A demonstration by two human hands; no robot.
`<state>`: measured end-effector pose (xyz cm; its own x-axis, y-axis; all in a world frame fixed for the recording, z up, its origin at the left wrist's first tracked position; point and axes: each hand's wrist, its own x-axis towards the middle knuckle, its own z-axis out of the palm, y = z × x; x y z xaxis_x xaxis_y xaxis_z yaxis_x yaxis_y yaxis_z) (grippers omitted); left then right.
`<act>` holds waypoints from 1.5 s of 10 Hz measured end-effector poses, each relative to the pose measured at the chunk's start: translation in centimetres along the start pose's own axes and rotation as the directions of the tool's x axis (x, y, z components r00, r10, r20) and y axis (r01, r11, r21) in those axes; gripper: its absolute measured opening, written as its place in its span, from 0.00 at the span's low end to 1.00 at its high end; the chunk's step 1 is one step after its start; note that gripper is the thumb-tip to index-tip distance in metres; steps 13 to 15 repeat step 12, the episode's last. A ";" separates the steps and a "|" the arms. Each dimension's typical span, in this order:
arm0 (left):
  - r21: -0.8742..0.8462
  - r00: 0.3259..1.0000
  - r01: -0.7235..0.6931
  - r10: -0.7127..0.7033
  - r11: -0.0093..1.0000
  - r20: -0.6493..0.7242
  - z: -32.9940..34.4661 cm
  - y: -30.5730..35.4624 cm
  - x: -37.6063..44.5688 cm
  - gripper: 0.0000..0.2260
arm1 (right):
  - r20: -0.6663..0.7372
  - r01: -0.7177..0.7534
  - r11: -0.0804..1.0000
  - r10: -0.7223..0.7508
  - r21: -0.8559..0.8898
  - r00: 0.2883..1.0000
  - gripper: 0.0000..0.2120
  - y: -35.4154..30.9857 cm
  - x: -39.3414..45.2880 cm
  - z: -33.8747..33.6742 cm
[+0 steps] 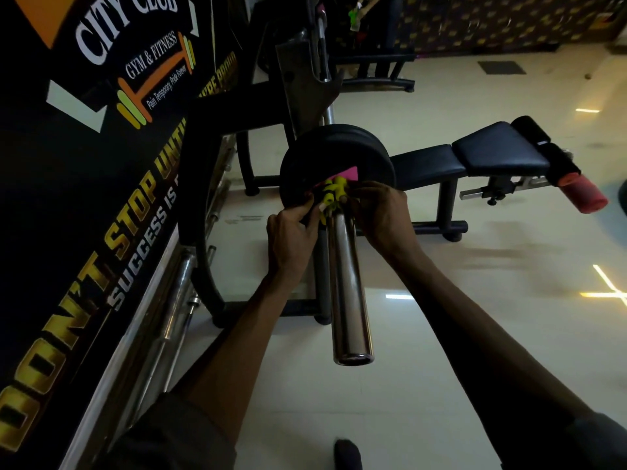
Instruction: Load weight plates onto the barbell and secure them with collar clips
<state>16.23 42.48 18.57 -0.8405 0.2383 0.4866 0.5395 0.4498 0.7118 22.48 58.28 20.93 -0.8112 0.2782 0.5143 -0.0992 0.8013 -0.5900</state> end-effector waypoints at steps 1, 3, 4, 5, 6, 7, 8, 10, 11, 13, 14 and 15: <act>-0.008 1.000 0.011 -0.011 1.000 0.009 0.0 0.0 -0.2 0.14 | 0.027 0.002 1.000 -0.002 0.001 1.000 0.11 0.2 0.2 -0.1; 0.012 0.988 -0.045 0.043 0.999 0.146 -1.7 -0.2 0.7 0.15 | 0.130 0.035 0.998 -0.028 -0.048 0.991 0.11 -0.1 0.6 -0.8; 0.023 0.986 -0.034 0.030 0.999 0.164 -2.3 0.2 0.3 0.18 | 0.173 0.032 0.997 -0.020 -0.066 0.985 0.16 -0.6 0.0 -1.1; 0.059 0.988 -0.071 0.063 0.996 0.138 -3.3 0.4 -0.4 0.21 | 0.221 0.055 0.988 -0.022 -0.145 0.975 0.24 -1.1 -0.8 -1.7; 0.128 0.989 -0.055 0.037 0.990 0.141 -5.0 0.9 -0.7 0.21 | 0.253 0.110 0.982 -0.069 -0.152 0.965 0.27 -1.5 -1.0 -2.3; 0.175 0.991 -0.031 0.008 0.984 0.133 -6.6 1.1 -1.2 0.20 | 0.256 0.185 0.974 -0.147 -0.132 0.955 0.27 -1.5 -0.9 -2.3; 0.251 0.996 -0.001 -0.021 0.968 0.082 -7.6 1.8 -2.4 0.21 | 0.292 0.264 0.961 -0.231 -0.078 0.928 0.28 -1.3 -0.6 -2.5; 0.367 0.980 0.196 -0.167 0.909 -0.110 -8.1 4.6 -6.1 0.22 | 0.381 0.439 0.894 -0.436 0.085 0.815 0.28 -1.1 1.0 -3.1; 0.450 0.960 0.268 -0.198 0.852 -0.196 -8.8 7.4 -8.0 0.22 | 0.380 0.499 0.846 -0.530 0.187 0.758 0.27 -1.3 2.0 -4.2; 0.489 0.930 0.354 -0.246 0.797 -0.272 -9.7 10.8 -9.5 0.24 | 0.376 0.516 0.818 -0.575 0.252 0.727 0.27 -1.7 2.4 -5.6; 0.489 0.930 0.354 -0.246 0.797 -0.272 -9.7 10.8 -9.5 0.24 | 0.376 0.516 0.818 -0.575 0.252 0.727 0.27 -1.7 2.4 -5.6; 0.489 0.930 0.354 -0.246 0.797 -0.272 -9.7 10.8 -9.5 0.24 | 0.376 0.516 0.818 -0.575 0.252 0.727 0.27 -1.7 2.4 -5.6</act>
